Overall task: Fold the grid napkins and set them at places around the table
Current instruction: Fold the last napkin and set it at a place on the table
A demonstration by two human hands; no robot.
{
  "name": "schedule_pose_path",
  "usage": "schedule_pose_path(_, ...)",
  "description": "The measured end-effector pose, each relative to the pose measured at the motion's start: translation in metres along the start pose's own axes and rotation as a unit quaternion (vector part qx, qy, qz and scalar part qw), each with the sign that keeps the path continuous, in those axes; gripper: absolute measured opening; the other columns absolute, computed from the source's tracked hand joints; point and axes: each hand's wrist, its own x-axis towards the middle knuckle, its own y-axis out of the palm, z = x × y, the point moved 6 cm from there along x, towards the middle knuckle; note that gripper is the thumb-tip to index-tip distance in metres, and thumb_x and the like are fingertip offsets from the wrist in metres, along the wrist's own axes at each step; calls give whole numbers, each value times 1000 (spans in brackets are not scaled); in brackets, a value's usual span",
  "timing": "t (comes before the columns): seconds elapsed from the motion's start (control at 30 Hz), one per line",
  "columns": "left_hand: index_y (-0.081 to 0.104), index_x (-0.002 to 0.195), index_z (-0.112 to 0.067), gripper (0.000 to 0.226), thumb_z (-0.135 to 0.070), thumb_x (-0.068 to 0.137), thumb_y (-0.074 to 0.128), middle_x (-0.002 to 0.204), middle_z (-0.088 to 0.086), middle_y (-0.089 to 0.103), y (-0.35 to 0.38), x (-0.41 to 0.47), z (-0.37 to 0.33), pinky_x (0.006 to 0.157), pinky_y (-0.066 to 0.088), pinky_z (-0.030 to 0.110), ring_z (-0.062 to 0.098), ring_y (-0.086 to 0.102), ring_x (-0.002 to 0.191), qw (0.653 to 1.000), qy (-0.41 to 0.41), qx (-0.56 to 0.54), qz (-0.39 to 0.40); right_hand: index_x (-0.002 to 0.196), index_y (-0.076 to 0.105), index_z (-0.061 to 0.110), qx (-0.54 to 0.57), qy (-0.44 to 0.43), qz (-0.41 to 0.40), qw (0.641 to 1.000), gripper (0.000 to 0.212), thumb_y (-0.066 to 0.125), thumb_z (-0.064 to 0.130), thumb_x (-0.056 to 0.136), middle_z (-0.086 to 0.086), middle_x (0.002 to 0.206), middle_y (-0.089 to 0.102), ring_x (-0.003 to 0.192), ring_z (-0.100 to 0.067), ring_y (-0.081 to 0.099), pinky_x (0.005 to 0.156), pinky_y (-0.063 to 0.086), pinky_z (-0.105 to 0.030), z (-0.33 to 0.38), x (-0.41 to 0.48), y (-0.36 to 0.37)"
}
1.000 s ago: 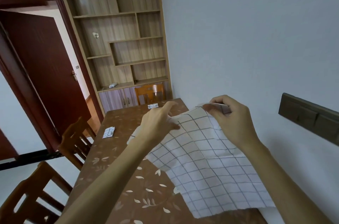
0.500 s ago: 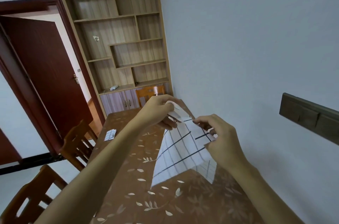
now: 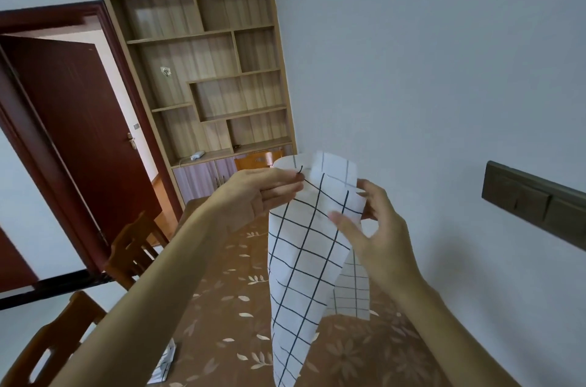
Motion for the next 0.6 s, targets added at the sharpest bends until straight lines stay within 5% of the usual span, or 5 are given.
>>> schedule_pose_path(0.13,72,109,-3,36,-17,75,76,103,15,77,-5,-5,-2,72,62,25,20,76,83,995,39,87,-39,91,68,25,-9,-5,-81,997,3,69,22,93,10,80,71,77,-7,66,68,47,-7,-8,11,-14)
schedule_pose_path(0.23,75,103,-11,20,-26,90,69,80,7,79,-8,-10,-8,65,63,29,14,67,57,965,89,224,-102,85,69,21,9,9,-87,996,14,68,33,91,14,80,71,76,-4,66,69,47,-8,-11,15,-21)
schedule_pose_path(0.37,75,90,-18,26,-39,93,62,58,-1,69,-4,-16,-13,49,48,18,10,57,47,909,153,375,-99,64,54,19,-10,13,-92,996,36,64,44,89,14,53,50,52,-6,42,54,36,-11,-10,19,-30)
schedule_pose_path(0.47,78,93,-19,33,-46,92,60,55,-5,54,-1,-20,-10,51,40,20,10,50,50,861,202,454,-111,58,46,13,-12,26,-103,994,50,63,50,85,12,46,41,48,-7,36,50,32,-12,-8,22,-37)
schedule_pose_path(0.6,76,95,-28,27,-49,86,63,95,-8,60,2,-21,-8,73,53,26,11,60,90,847,250,455,-114,53,34,16,-9,46,-89,995,55,59,51,88,11,43,31,46,-6,29,46,27,-13,-3,28,-43)
